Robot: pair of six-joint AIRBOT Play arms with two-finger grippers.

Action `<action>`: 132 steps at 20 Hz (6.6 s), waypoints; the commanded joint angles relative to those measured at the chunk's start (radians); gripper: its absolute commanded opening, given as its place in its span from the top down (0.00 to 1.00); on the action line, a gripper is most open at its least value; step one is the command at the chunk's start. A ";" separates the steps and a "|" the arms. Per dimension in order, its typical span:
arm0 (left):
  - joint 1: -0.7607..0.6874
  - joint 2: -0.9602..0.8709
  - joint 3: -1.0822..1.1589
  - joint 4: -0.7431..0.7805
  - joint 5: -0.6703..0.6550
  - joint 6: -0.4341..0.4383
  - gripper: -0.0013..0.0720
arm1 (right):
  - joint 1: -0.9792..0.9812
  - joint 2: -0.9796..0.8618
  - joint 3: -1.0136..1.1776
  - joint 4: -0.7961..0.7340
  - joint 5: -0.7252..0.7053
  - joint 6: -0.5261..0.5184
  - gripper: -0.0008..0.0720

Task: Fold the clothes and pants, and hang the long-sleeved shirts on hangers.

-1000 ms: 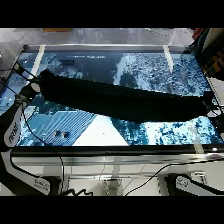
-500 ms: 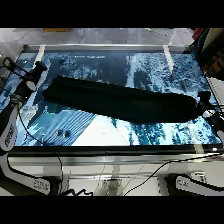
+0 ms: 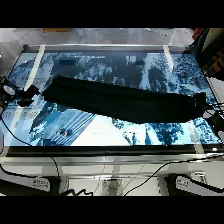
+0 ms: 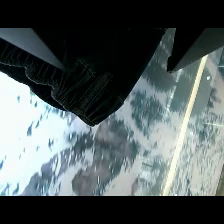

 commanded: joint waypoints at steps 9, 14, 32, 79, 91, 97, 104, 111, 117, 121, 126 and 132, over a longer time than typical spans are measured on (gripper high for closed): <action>-0.023 -0.144 -0.018 -0.509 0.058 0.166 0.12 | 0.001 0.001 0.000 -0.005 0.046 -0.036 0.08; -0.053 -0.184 -0.018 -0.545 0.195 0.167 0.13 | 0.002 0.001 0.000 -0.006 0.054 -0.050 0.08; -0.105 0.187 0.016 -0.573 0.067 0.829 0.95 | 0.327 -0.002 0.473 0.039 0.380 -0.454 0.93; -0.616 0.177 0.012 -0.545 -0.630 0.658 0.02 | 0.689 -0.634 1.091 0.196 1.168 -0.472 0.93; -0.147 0.225 -0.043 -0.197 -0.579 0.753 0.06 | 0.644 -0.511 1.091 -0.001 1.183 -0.534 0.93; -0.022 0.214 -0.320 -0.438 -0.411 0.921 0.16 | 0.634 -0.504 1.091 -0.001 1.183 -0.533 0.93; -0.097 0.114 -0.343 -0.463 -0.370 0.921 0.18 | 0.634 -0.502 1.091 0.002 1.203 -0.533 0.93; -0.236 0.002 -0.343 -0.463 -0.333 0.921 0.32 | 0.634 -0.502 1.091 0.004 1.202 -0.533 0.93; -0.306 0.000 -0.340 -0.481 -0.291 0.921 0.95 | 0.634 -0.502 1.091 0.004 1.212 -0.533 0.93; -0.310 0.039 -0.297 -0.485 -0.370 0.918 0.95 | 0.634 -0.502 1.091 0.022 1.166 -0.493 0.93; -0.310 0.122 -0.240 -0.485 -0.380 0.875 0.95 | 0.641 -0.502 1.091 0.024 1.217 -0.492 0.93; -0.310 0.241 -0.237 -0.484 -0.397 0.778 0.95 | 0.641 -0.502 1.091 0.030 1.316 -0.488 0.93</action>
